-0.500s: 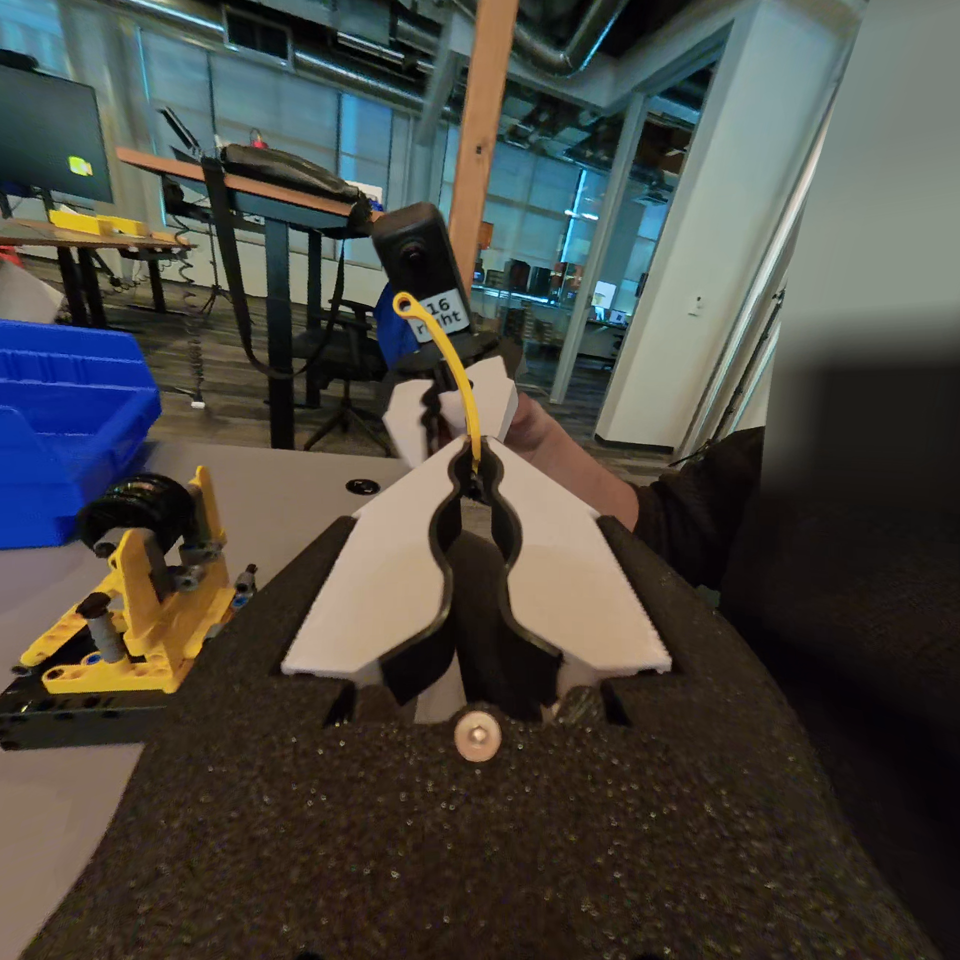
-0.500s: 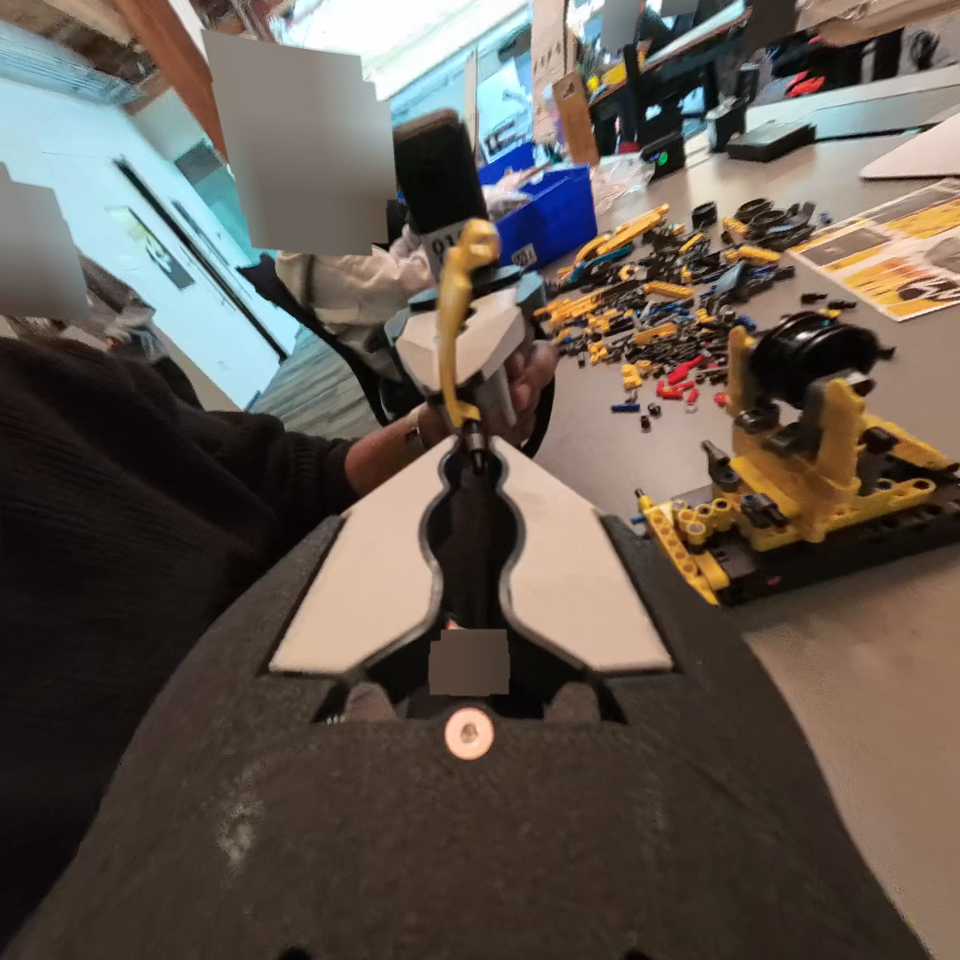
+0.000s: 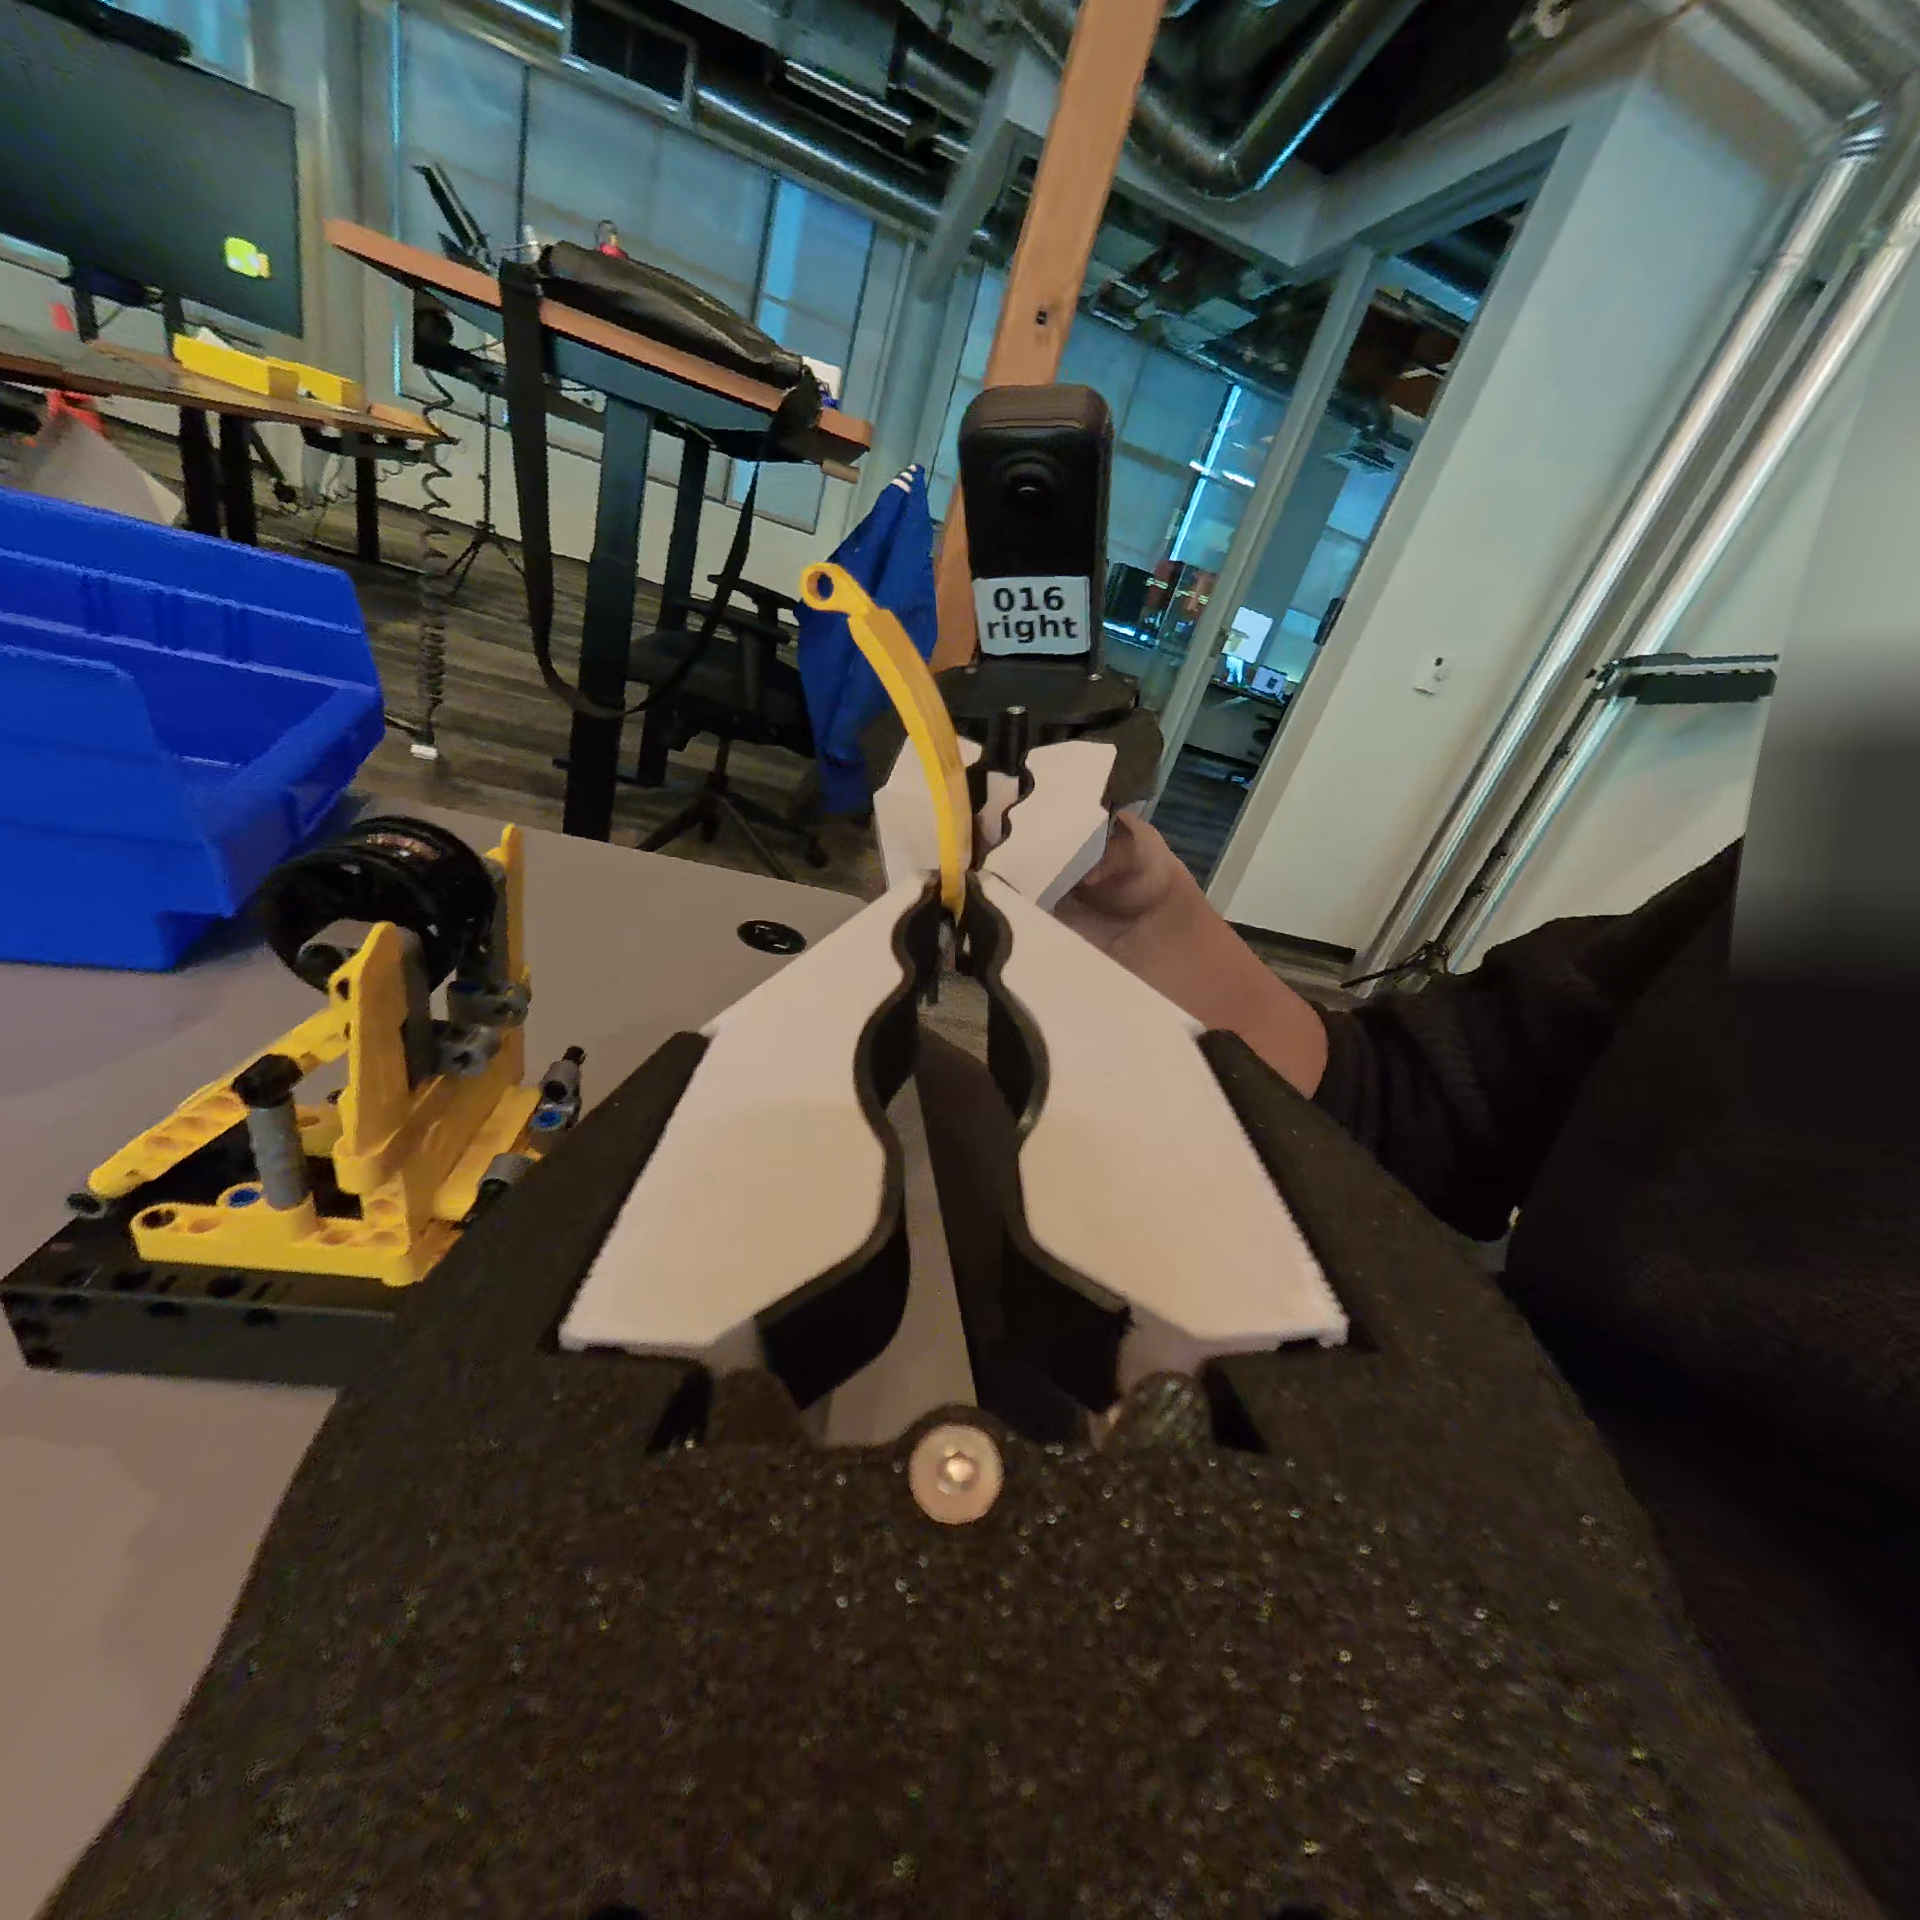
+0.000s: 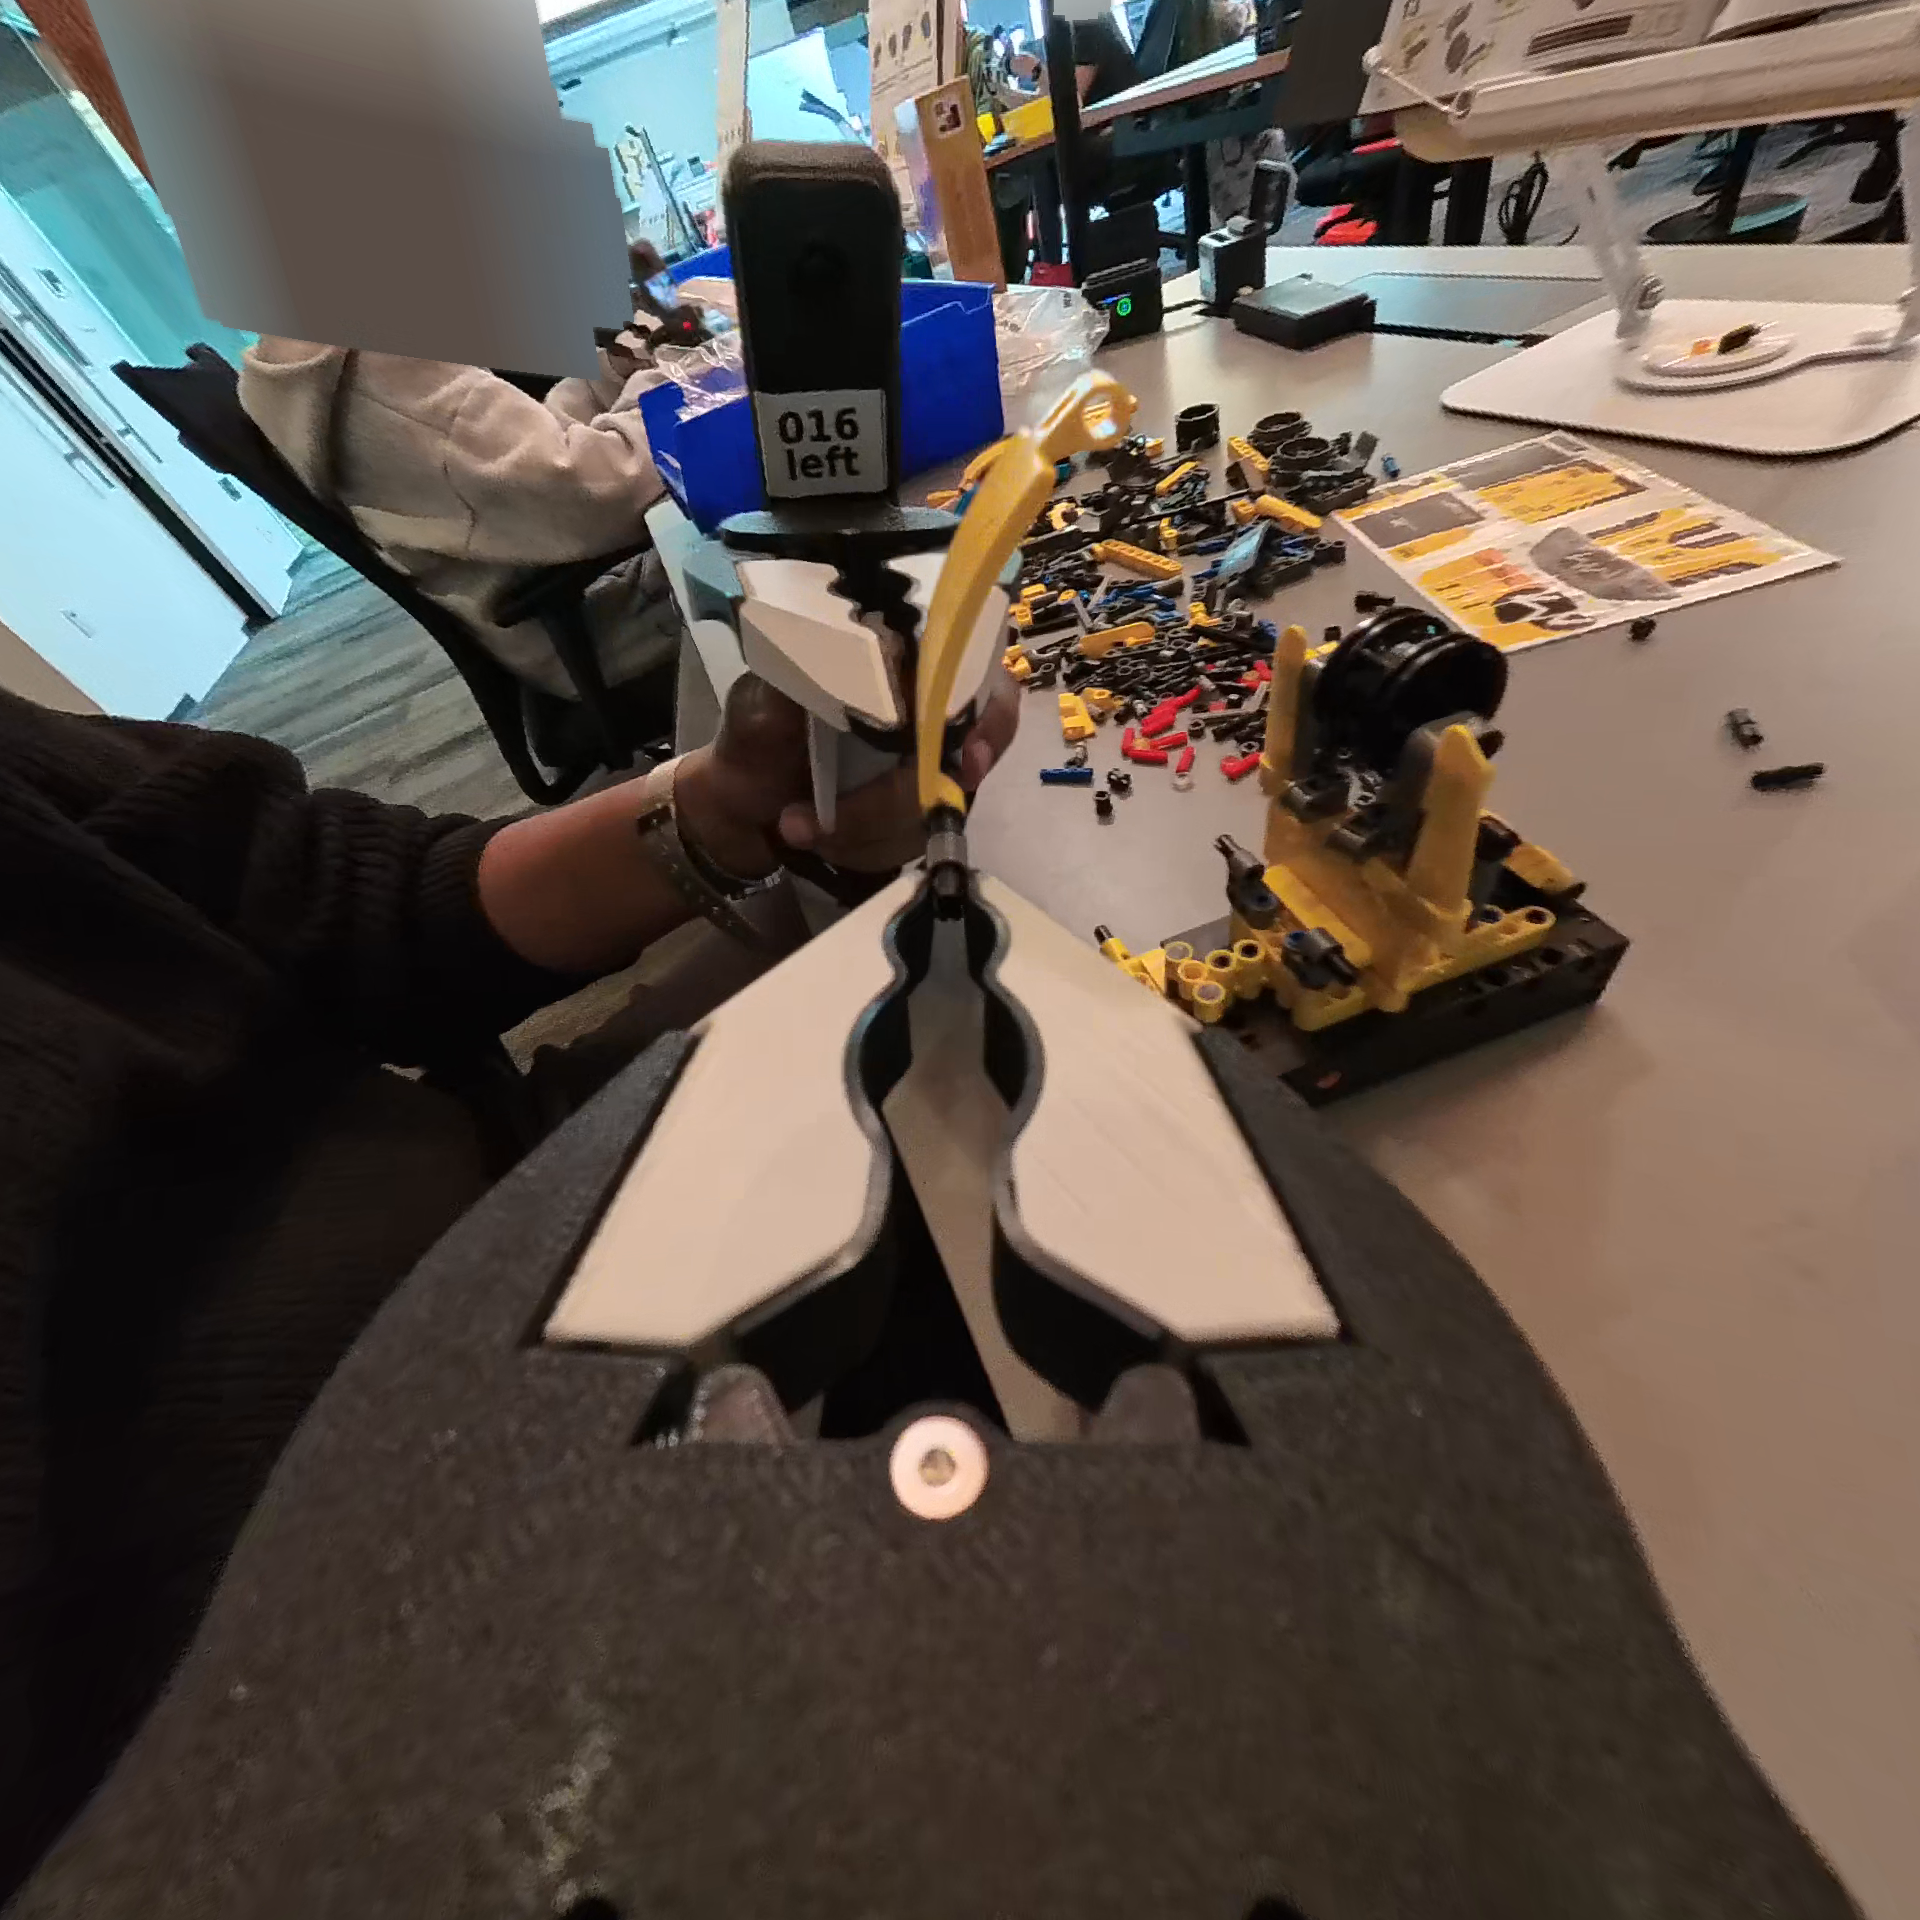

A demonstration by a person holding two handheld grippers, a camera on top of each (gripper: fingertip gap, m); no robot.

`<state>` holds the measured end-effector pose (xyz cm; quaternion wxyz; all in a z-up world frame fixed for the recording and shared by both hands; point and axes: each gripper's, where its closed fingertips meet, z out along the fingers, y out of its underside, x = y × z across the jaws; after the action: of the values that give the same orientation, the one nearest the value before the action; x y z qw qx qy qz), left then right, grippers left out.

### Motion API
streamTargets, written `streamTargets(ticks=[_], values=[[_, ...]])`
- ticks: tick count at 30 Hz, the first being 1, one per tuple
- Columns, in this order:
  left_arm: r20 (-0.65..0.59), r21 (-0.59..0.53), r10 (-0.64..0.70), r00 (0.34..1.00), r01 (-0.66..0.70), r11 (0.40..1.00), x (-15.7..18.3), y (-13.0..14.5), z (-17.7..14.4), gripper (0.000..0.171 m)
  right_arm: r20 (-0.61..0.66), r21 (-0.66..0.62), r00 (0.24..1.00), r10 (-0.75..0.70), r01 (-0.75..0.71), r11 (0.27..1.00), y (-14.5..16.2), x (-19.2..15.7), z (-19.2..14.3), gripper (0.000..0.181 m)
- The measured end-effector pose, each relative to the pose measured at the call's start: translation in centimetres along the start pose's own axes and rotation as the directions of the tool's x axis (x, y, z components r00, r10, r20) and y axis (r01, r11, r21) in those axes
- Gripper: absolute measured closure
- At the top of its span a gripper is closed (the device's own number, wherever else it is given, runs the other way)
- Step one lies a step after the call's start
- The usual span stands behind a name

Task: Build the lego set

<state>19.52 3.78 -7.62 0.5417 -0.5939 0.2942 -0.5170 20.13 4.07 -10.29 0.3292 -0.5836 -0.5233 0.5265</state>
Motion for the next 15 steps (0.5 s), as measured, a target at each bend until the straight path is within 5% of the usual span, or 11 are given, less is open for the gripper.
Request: streamTargets(ticks=[15], values=[[0.093, -0.179, -0.003, 0.996, 0.020, 0.984, -1.9, 3.5, -1.4, 0.171, 0.035, -0.012, 0.998, 0.054, -0.053, 0.999, 1.3, 1.4, 1.8, 0.177]])
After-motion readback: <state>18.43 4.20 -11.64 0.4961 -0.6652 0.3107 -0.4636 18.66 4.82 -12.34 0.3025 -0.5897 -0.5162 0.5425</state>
